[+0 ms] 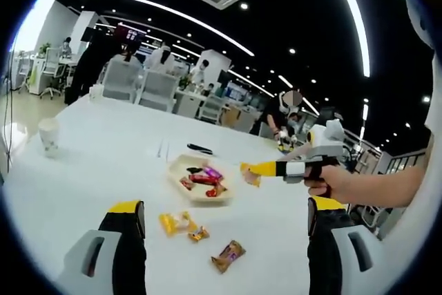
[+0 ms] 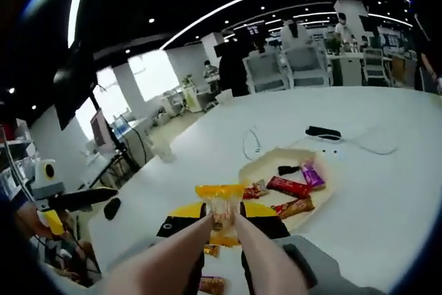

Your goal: Place the target food into the container with the food tongs after gripping and lifting it, then release it inside without dropping or visibly crushing the food.

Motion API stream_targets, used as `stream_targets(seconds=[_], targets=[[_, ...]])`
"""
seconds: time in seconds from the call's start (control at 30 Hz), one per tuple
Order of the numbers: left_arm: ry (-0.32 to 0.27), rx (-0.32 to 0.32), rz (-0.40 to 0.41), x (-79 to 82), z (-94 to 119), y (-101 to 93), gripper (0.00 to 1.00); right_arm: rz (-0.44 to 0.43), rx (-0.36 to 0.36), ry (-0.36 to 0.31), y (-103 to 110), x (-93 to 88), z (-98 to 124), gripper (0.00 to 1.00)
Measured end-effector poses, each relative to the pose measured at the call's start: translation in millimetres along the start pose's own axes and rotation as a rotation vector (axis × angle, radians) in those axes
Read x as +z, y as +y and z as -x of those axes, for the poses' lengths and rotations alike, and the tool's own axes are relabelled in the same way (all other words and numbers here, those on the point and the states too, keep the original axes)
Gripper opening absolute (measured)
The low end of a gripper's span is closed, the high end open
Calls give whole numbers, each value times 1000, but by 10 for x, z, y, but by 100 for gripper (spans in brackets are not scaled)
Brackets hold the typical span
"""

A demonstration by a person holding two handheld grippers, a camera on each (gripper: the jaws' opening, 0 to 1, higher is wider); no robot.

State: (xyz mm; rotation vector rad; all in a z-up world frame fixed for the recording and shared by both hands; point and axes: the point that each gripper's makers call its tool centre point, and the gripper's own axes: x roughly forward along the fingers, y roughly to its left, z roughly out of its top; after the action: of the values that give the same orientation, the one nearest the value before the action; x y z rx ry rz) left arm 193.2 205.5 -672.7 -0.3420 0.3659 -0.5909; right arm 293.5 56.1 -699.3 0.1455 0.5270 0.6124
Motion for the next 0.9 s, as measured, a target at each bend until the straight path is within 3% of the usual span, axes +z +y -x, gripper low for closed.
stream_targets(seconds=[0.1, 0.23, 0.43, 0.63, 0.9], targets=[[-11, 7, -4, -27, 76, -25, 99, 21, -22, -8, -89, 35, 34, 18], [21, 11, 0, -137, 134, -46, 99, 70, -52, -9, -225, 128, 95, 18], [15, 1, -5, -147, 164, -127, 99, 123, -85, -22, -392, 292, 178, 18], [11, -26, -22, -127, 128, -185, 99, 140, -102, -53, -489, 532, 221, 18], [-21, -25, -40, 30, 107, -142, 99, 156, -96, -53, -518, 643, 126, 18]])
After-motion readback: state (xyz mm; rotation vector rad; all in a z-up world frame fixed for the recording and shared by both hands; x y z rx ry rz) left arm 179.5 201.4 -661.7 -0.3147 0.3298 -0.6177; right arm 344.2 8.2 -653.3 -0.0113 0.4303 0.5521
